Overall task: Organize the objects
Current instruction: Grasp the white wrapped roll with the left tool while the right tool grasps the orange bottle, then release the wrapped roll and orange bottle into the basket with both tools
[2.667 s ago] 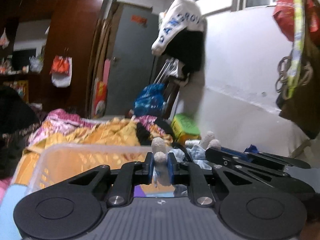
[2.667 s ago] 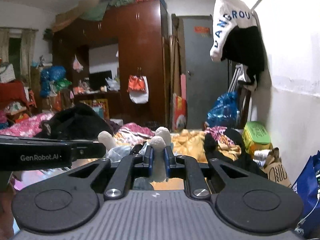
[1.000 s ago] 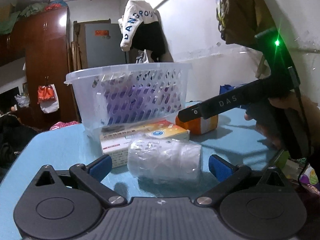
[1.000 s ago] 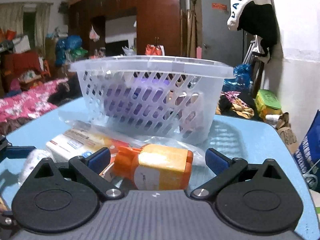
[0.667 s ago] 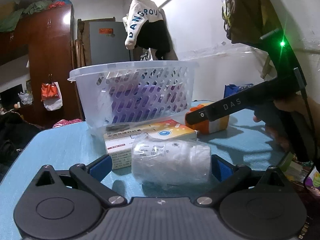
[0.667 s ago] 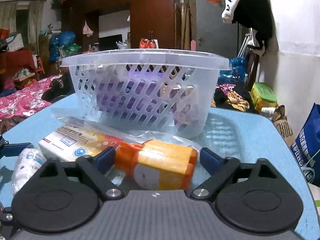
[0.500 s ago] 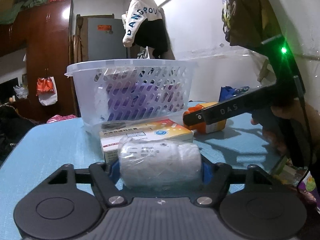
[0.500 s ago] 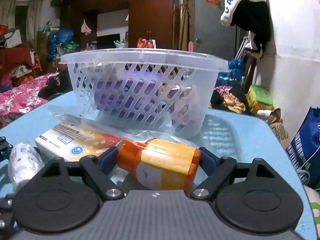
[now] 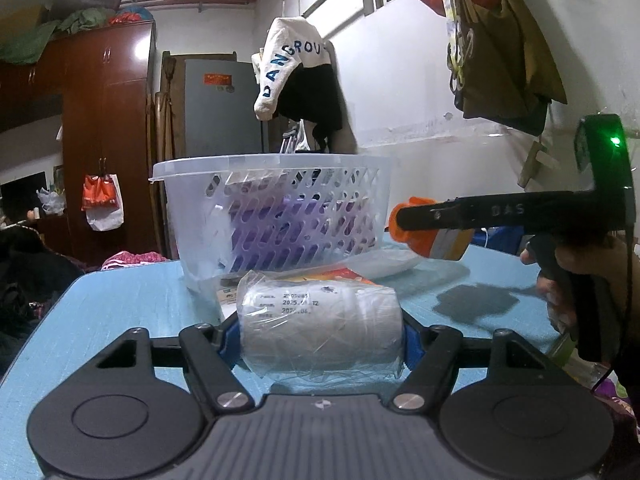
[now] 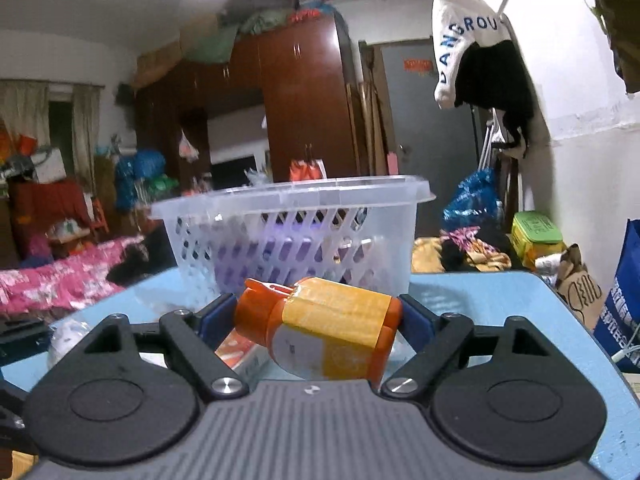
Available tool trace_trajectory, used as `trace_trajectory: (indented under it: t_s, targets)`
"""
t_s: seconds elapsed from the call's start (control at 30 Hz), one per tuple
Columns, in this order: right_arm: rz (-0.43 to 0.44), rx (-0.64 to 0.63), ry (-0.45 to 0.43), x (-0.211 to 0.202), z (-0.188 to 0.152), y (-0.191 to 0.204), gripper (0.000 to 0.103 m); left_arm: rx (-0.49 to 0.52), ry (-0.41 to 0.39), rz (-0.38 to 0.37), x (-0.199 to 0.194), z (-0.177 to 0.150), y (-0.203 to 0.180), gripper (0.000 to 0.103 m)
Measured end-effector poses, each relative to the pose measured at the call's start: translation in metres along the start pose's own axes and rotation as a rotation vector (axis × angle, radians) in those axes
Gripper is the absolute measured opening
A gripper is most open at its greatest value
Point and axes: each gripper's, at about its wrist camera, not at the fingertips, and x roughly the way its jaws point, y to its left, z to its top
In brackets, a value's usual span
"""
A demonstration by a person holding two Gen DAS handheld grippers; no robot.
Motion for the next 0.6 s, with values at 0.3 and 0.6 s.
trace_trajectory:
  t_s: [0.3, 0.6]
  targets:
    - [0.038, 0.003, -0.123, -0.014, -0.002, 0.001, 0.087, -0.028, -0.027, 0.001, -0.009, 0.005, 0.006, 0.075]
    - [0.064, -0.073, -0.130, 0.015, 0.100, 0.003, 0.087, -0.131, -0.107, 0.014, 0.018, 0.121, 0.044, 0.075]
